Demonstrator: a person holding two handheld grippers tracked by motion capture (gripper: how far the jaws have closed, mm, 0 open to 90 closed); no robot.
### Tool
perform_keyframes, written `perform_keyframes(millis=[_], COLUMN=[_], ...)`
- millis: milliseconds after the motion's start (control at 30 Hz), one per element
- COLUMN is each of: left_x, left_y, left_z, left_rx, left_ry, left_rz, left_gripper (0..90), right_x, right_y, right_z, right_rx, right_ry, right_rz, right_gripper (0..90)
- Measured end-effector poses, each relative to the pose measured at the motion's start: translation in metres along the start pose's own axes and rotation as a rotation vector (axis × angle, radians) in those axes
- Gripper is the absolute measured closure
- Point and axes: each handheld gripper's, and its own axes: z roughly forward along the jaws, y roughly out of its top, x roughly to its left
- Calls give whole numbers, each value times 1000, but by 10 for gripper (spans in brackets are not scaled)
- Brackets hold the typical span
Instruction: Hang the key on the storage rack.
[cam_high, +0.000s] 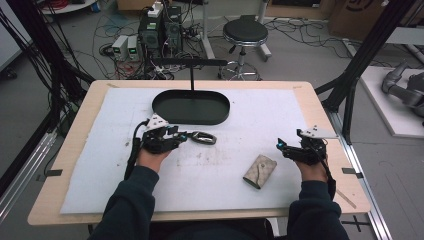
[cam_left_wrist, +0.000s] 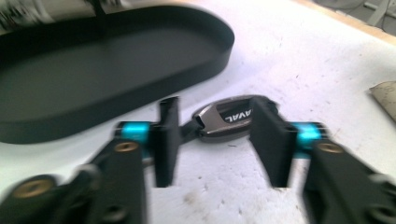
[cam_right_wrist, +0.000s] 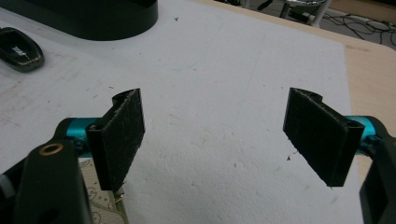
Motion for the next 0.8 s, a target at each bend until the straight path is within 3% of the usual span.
perform_keyframes(millis=[67,133,267,500,667,733,800], left_x=[0,0,0,-3,-9,-9,-6], left_y=[-1,-1,-1,-2,2,2,0], left_z=[8,16,19,29,45,48,51], left_rx=[16,28,6,-44,-9,-1,37], left_ry=[-3,-5,2,-33,-43,-28,3], left_rz=[-6,-10,-10,53,45,41,25], left_gripper=[445,438,392,326,295,305,344], right_x=[1,0,-2,-1,0,0,0], right_y=[0,0,0,0,1,0,-1], right_z=[0,0,0,3,4,4,5], right_rx=[0,-2,-3,3,3,6,10], right_ry=[1,1,9,37,39,41,40], right_rz=[-5,-6,-6,0,-3,-7,-3], right_gripper=[211,211,211,211,211,211,211])
